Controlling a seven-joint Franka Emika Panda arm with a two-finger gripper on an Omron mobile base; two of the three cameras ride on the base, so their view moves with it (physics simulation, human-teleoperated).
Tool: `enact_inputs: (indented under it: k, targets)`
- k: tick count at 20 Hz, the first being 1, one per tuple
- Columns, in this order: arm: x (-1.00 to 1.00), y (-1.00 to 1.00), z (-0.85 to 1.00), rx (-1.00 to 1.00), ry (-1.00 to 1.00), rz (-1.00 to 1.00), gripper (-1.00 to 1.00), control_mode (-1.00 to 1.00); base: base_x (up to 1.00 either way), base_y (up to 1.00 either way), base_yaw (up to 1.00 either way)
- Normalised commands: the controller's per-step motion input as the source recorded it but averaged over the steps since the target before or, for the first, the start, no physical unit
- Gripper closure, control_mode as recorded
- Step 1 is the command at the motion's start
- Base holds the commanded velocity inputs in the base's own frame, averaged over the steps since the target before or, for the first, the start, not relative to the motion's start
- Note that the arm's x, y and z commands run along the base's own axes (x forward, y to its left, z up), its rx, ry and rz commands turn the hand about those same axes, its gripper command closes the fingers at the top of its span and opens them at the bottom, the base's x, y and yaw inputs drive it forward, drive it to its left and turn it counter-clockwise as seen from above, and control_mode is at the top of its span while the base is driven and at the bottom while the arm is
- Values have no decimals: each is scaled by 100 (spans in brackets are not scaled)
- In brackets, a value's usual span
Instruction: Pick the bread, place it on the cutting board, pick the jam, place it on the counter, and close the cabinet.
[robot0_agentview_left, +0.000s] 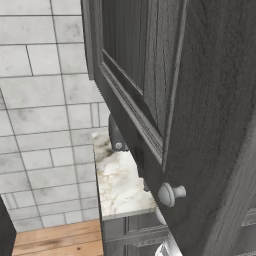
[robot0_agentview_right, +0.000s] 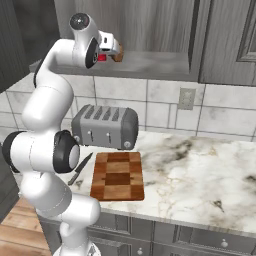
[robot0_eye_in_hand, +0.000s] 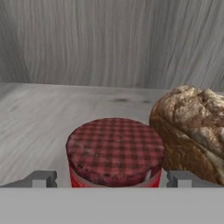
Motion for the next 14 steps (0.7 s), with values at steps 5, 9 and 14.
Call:
enact_inputs:
  k: [5, 9, 14]
  targets:
    - [0, 0, 0, 0, 0, 0, 100, -100, 0, 0, 0]
    - [0, 0, 0, 0, 0, 0, 100, -100, 0, 0, 0]
    - [-1, -1, 0, 0, 0, 0, 100, -100, 0, 0, 0]
